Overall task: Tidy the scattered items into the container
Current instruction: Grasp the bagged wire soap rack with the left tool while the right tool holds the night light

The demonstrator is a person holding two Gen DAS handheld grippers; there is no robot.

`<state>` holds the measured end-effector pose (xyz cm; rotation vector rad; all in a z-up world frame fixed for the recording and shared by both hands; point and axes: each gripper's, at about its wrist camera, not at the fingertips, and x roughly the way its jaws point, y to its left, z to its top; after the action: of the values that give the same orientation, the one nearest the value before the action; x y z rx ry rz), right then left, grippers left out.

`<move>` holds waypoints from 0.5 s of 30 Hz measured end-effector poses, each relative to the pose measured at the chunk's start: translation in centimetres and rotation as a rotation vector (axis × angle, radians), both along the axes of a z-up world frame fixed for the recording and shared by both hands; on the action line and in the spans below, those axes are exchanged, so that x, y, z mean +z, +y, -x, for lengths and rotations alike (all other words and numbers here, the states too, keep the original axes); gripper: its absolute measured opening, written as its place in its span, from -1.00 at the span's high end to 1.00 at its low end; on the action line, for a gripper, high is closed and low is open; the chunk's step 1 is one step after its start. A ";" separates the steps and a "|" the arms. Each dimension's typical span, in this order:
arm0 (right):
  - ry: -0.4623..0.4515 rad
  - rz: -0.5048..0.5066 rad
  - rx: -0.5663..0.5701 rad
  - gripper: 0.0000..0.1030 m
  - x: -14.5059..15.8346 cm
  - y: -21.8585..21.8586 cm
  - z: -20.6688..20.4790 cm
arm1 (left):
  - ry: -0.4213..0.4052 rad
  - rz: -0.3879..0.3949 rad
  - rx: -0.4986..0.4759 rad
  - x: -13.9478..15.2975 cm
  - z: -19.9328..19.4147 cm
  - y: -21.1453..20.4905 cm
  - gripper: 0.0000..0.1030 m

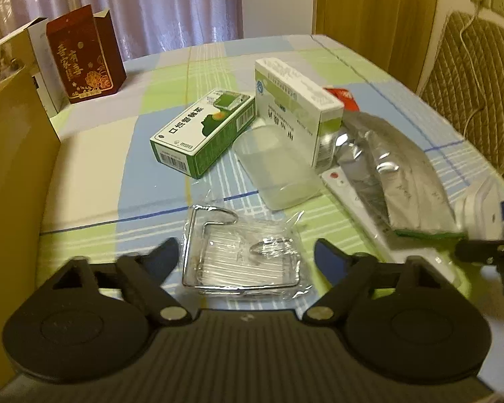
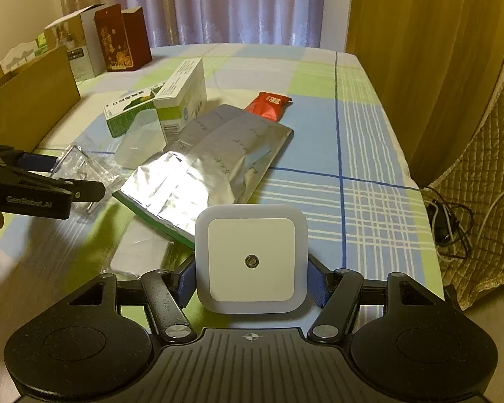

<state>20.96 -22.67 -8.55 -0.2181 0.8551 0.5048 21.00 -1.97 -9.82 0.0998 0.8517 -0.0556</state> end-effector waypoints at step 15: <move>-0.010 0.021 -0.043 -0.30 0.1 -0.3 0.1 | 0.010 0.011 -0.028 0.7 2.1 1.3 -0.25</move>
<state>20.86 -22.96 -8.47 -0.2206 0.8543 0.4551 18.87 -0.62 -9.09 0.1007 0.8599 -0.0872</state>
